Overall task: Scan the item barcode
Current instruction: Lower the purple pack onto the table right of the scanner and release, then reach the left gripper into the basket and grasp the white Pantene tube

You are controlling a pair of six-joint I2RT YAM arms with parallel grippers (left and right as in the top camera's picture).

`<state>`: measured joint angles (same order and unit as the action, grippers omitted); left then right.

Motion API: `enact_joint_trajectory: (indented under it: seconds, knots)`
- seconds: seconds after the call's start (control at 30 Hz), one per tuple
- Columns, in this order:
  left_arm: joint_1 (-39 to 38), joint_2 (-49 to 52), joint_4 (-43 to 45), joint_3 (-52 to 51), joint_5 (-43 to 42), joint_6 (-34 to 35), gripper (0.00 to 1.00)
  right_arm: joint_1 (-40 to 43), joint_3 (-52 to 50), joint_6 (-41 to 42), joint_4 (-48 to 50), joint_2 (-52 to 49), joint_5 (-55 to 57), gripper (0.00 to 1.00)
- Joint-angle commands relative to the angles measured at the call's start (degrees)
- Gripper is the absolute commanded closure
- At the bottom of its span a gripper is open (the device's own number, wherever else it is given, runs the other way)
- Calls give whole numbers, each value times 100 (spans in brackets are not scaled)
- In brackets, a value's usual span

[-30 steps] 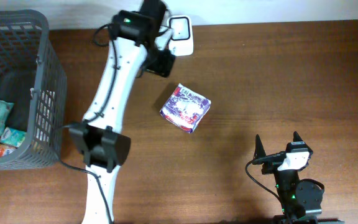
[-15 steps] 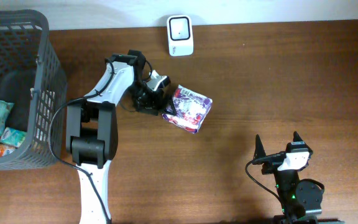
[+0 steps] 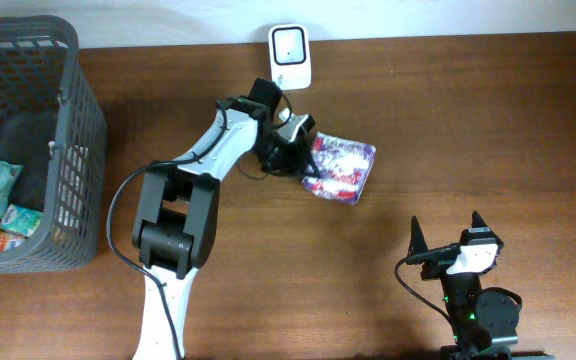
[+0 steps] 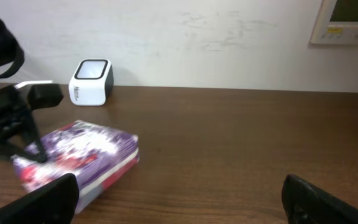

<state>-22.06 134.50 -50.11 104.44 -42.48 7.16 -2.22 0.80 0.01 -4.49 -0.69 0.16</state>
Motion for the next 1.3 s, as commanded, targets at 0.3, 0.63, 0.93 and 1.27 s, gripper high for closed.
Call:
enact_joint_trajectory:
  seconds: [0.3, 0.63, 0.93, 1.27]
  knots:
    - [-1569, -37, 2524, -11, 931, 2802, 72, 37, -48, 0, -17, 33, 33, 1]
    - [-1633, -459, 2516, -2, 562, 2612, 34, 37, -48, 0, -17, 33, 33, 1]
    - [-496, -2151, 1174, 2, 1593, 1047, 9, 37, -48, -2, -17, 33, 33, 1]
    - [3445, -4363, 1241, 9, 3381, 22, 16, 37, -48, 0, -17, 33, 33, 1]
